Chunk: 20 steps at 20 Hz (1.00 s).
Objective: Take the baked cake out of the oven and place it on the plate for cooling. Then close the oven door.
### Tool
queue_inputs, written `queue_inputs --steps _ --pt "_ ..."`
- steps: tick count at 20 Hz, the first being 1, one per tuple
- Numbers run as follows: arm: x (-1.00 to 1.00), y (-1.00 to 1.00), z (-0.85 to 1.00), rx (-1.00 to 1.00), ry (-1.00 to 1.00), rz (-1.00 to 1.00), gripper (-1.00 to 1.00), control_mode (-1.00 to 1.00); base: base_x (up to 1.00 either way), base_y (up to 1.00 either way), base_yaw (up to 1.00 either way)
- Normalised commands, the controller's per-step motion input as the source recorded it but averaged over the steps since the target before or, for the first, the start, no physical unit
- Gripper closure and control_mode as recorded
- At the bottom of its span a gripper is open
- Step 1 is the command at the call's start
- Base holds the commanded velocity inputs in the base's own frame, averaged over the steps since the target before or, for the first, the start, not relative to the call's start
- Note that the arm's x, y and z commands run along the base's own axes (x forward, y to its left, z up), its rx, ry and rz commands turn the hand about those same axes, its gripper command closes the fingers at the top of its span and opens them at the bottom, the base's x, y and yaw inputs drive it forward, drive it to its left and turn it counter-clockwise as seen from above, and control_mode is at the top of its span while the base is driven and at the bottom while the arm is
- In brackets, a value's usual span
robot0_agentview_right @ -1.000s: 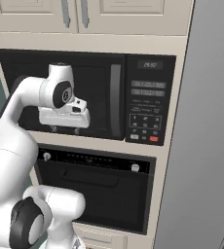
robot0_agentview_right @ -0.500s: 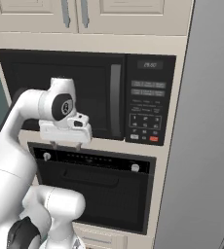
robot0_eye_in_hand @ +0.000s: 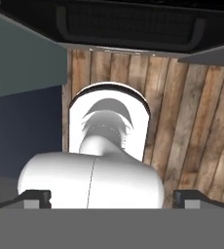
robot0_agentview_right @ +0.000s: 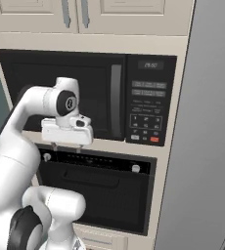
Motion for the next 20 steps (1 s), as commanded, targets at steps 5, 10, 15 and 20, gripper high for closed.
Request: queue_inputs --steps 5,10,15,20 --pt "0.0 -0.01 0.0 0.0 0.02 0.0 -1.0 1.0 -0.37 -0.37 0.02" --pt "0.0 0.0 0.0 0.0 0.0 0.0 -1.0 1.0 -0.67 -0.67 0.13" --pt "0.0 0.0 0.0 0.0 0.0 0.0 -1.0 1.0 -0.48 -0.8 0.21" --pt "0.0 0.0 0.0 0.0 0.0 0.0 -1.0 1.0 -0.07 -0.75 0.27"
